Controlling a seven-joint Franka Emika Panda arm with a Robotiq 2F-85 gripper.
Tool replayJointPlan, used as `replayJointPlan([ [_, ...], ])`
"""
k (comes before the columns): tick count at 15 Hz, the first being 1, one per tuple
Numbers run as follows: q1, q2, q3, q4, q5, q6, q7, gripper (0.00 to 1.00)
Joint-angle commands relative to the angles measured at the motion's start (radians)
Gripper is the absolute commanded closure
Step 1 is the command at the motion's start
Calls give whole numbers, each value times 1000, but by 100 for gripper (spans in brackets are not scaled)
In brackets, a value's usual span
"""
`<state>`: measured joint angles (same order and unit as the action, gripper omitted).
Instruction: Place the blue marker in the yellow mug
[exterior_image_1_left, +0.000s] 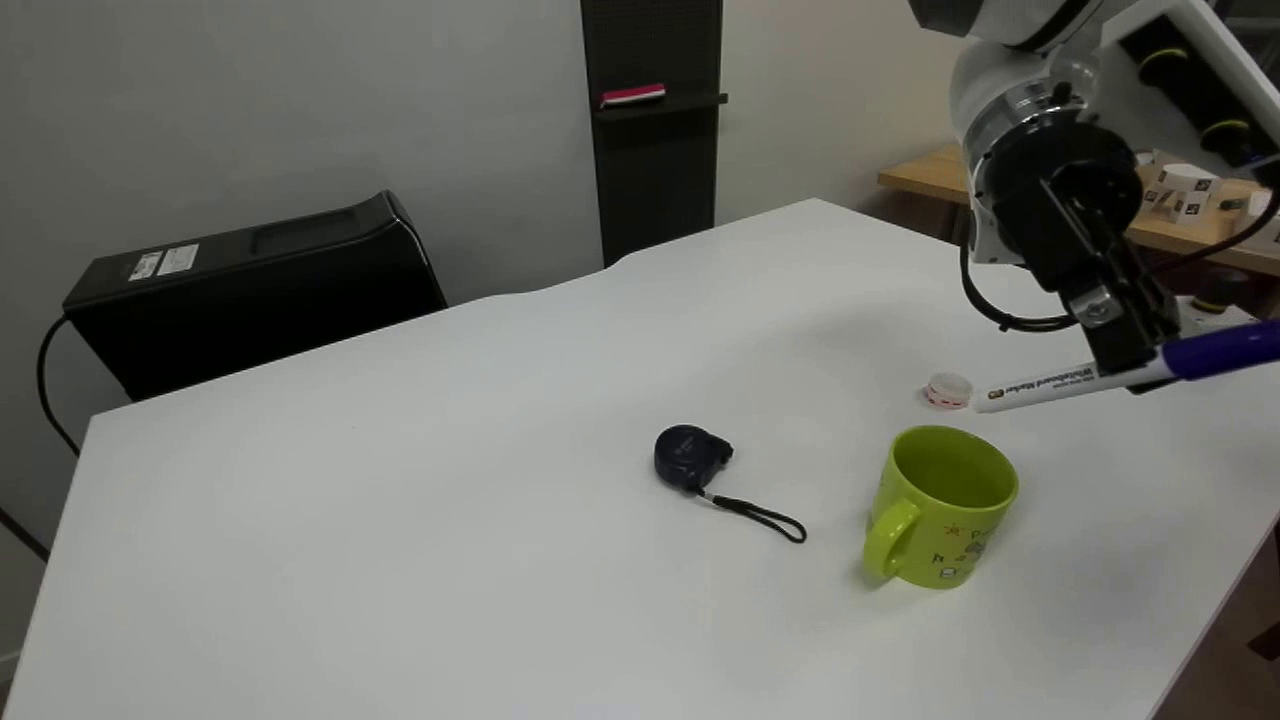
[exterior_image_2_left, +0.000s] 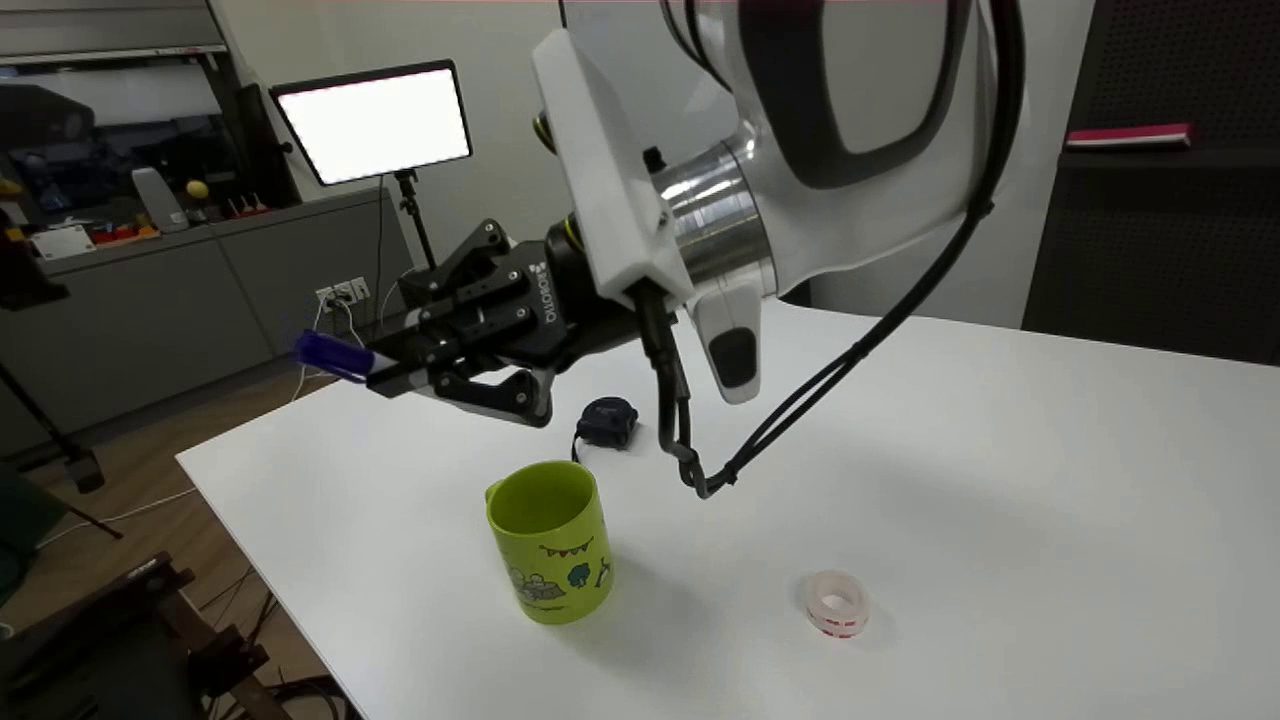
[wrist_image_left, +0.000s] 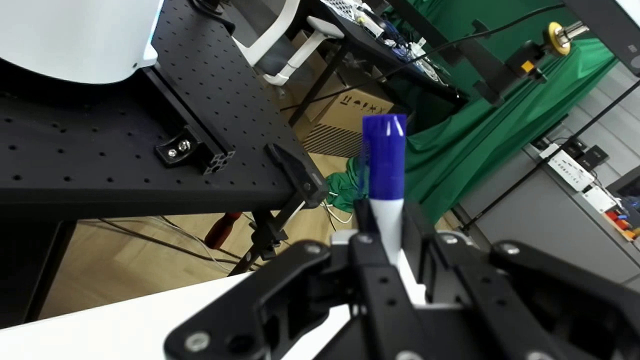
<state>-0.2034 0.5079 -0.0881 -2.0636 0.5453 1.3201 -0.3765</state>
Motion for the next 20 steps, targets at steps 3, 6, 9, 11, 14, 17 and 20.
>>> replayJointPlan([
  [3,-47,81,-15,76,-4,-3,5,95],
  [6,-62,116,-9,114,9,7,7,95],
  [9,-68,156,-1,157,18,14,7,95],
  [11,-68,183,8,186,26,19,8,95],
  [14,-64,218,21,221,43,27,13,95],
  [17,-62,240,34,241,62,37,18,95],
  [20,-53,241,46,234,94,56,20,95],
])
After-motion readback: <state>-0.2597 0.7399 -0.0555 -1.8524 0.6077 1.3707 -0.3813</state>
